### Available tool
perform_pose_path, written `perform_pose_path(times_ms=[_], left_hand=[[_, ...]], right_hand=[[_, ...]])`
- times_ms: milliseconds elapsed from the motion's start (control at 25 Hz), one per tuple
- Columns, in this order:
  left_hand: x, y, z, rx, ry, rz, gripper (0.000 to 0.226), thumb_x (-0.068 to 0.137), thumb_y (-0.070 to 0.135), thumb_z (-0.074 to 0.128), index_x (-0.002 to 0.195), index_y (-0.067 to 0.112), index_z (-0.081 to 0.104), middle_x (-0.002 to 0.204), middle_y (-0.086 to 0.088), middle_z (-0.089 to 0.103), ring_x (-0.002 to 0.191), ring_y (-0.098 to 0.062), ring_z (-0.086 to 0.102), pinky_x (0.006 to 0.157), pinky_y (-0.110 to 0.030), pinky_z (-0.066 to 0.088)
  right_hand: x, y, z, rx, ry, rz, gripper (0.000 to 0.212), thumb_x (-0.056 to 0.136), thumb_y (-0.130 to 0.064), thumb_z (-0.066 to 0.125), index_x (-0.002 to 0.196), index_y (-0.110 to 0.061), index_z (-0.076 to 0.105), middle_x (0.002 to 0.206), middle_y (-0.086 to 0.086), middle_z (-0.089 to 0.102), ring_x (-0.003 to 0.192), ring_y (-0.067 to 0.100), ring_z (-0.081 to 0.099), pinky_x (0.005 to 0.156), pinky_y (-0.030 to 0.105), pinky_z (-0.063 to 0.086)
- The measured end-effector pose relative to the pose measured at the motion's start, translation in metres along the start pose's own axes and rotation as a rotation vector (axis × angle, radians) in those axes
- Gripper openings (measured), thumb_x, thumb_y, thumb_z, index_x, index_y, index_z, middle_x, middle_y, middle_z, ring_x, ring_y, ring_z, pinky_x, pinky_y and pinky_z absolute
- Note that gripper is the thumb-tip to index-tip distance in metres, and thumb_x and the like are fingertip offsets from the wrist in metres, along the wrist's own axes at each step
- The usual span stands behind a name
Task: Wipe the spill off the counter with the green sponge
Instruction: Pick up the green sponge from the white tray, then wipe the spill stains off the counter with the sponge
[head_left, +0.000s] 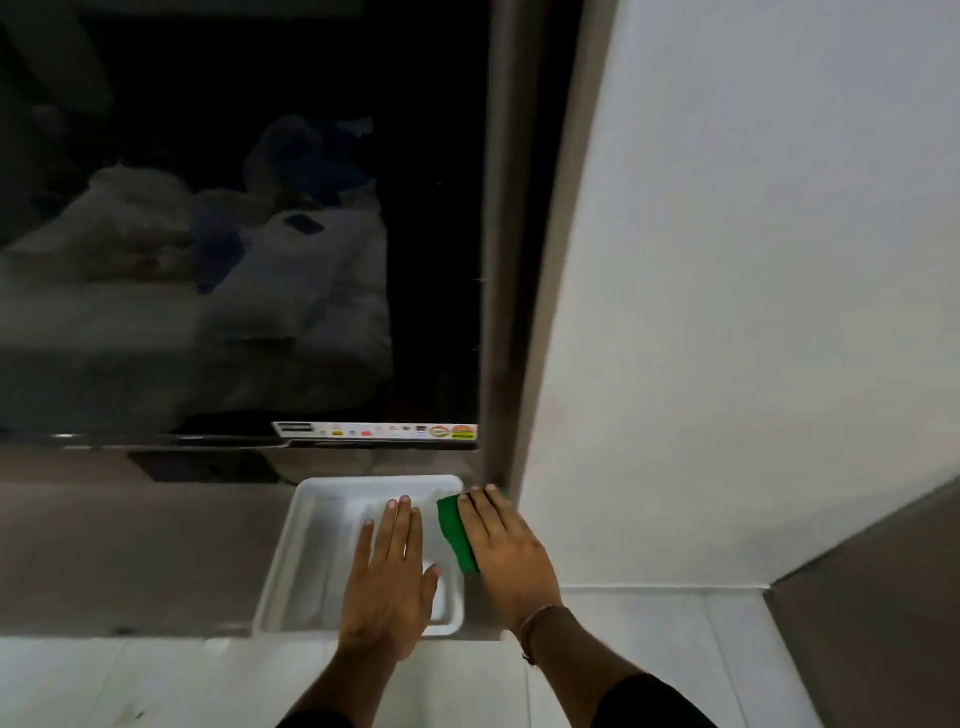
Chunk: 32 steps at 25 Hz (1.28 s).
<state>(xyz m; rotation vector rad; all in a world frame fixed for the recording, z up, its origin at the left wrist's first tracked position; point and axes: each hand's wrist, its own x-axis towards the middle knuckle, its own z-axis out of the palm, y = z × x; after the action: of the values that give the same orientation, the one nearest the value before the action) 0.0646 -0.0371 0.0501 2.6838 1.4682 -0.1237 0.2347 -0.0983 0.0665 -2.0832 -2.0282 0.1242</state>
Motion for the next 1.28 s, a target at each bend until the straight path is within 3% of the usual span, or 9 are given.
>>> perform_pose_path(times_ms=[120, 240, 400, 560, 640, 800, 1000, 1120, 1280], left_hand=[[-0.003, 0.103, -0.014, -0.017, 0.025, 0.13, 0.099, 0.087, 0.061, -0.026, 0.163, 0.008, 0.01, 0.171, -0.017, 0.004, 0.158, -0.037, 0.005, 0.127, -0.054, -0.005], [-0.013, 0.216, -0.017, -0.038, 0.077, 0.291, 0.101, 0.085, 0.063, -0.029, 0.163, 0.008, 0.004, 0.171, -0.014, -0.003, 0.158, -0.034, 0.0, 0.116, -0.044, -0.023], [-0.029, 0.381, -0.019, -0.009, 0.112, 0.575, 0.101, 0.089, 0.061, -0.027, 0.161, 0.005, 0.015, 0.17, -0.017, 0.009, 0.157, -0.036, 0.008, 0.117, -0.046, -0.019], [-0.048, 0.526, -0.018, 0.006, 0.106, 0.824, 0.092, 0.089, 0.064, -0.018, 0.161, 0.009, -0.006, 0.169, -0.014, -0.012, 0.157, -0.034, -0.01, 0.113, -0.047, -0.026], [-0.058, 0.6, -0.019, -0.013, 0.119, 0.969, 0.086, 0.095, 0.061, -0.002, 0.162, 0.007, 0.001, 0.171, -0.015, -0.002, 0.157, -0.034, -0.007, 0.118, -0.051, -0.018], [-0.075, 0.732, -0.016, -0.042, 0.131, 1.252, 0.077, 0.101, 0.05, 0.021, 0.162, 0.002, 0.015, 0.172, -0.018, 0.013, 0.159, -0.034, 0.004, 0.127, -0.058, 0.014], [-0.081, 0.889, -0.008, -0.053, 0.07, 1.463, 0.08, 0.105, 0.05, 0.039, 0.163, 0.005, 0.006, 0.173, -0.016, 0.005, 0.159, -0.031, -0.004, 0.128, -0.056, 0.011], [-0.07, 0.964, -0.003, -0.032, 0.018, 1.538, 0.077, 0.106, 0.05, 0.035, 0.163, 0.006, 0.007, 0.174, -0.016, 0.005, 0.159, -0.032, -0.002, 0.128, -0.056, 0.009], [-0.043, 1.038, 0.006, 0.005, -0.025, 1.602, 0.078, 0.107, 0.057, 0.027, 0.163, 0.008, 0.003, 0.174, -0.016, 0.001, 0.159, -0.032, -0.005, 0.128, -0.056, 0.006]], right_hand=[[-0.067, 0.074, -0.049, -0.059, 0.058, 0.128, 0.092, 0.069, -0.008, 0.091, 0.148, -0.008, 0.043, 0.149, 0.015, 0.054, 0.138, 0.037, 0.05, 0.112, 0.046, 0.043], [-0.154, 0.155, -0.089, -0.134, 0.102, 0.297, 0.098, 0.064, -0.006, 0.093, 0.147, -0.007, 0.042, 0.149, 0.015, 0.054, 0.138, 0.036, 0.05, 0.114, 0.043, 0.036], [-0.286, 0.253, -0.133, -0.214, 0.172, 0.551, 0.092, 0.067, -0.003, 0.091, 0.146, -0.009, 0.044, 0.147, 0.014, 0.056, 0.136, 0.036, 0.052, 0.113, 0.042, 0.026], [-0.408, 0.321, -0.172, -0.243, 0.202, 0.821, 0.084, 0.069, -0.003, 0.089, 0.143, -0.008, 0.051, 0.144, 0.013, 0.06, 0.135, 0.035, 0.054, 0.111, 0.043, 0.036], [-0.471, 0.354, -0.189, -0.275, 0.236, 0.963, 0.084, 0.071, 0.0, 0.085, 0.146, -0.007, 0.049, 0.147, 0.015, 0.056, 0.138, 0.037, 0.05, 0.112, 0.046, 0.043], [-0.583, 0.414, -0.213, -0.357, 0.264, 1.226, 0.079, 0.074, 0.002, 0.08, 0.146, -0.006, 0.048, 0.147, 0.016, 0.056, 0.139, 0.037, 0.049, 0.112, 0.046, 0.044], [-0.69, 0.477, -0.235, -0.323, 0.258, 1.564, 0.09, 0.082, -0.008, 0.081, 0.156, -0.013, 0.03, 0.161, 0.013, 0.039, 0.149, 0.035, 0.032, 0.115, 0.045, 0.032], [-0.725, 0.517, -0.243, -0.255, 0.228, 1.695, 0.089, 0.092, -0.02, 0.074, 0.16, -0.019, 0.017, 0.168, 0.008, 0.024, 0.154, 0.03, 0.019, 0.118, 0.046, 0.033], [-0.738, 0.567, -0.251, -0.21, 0.192, 1.756, 0.085, 0.096, -0.023, 0.069, 0.16, -0.019, 0.015, 0.168, 0.007, 0.023, 0.155, 0.029, 0.017, 0.118, 0.044, 0.032]])
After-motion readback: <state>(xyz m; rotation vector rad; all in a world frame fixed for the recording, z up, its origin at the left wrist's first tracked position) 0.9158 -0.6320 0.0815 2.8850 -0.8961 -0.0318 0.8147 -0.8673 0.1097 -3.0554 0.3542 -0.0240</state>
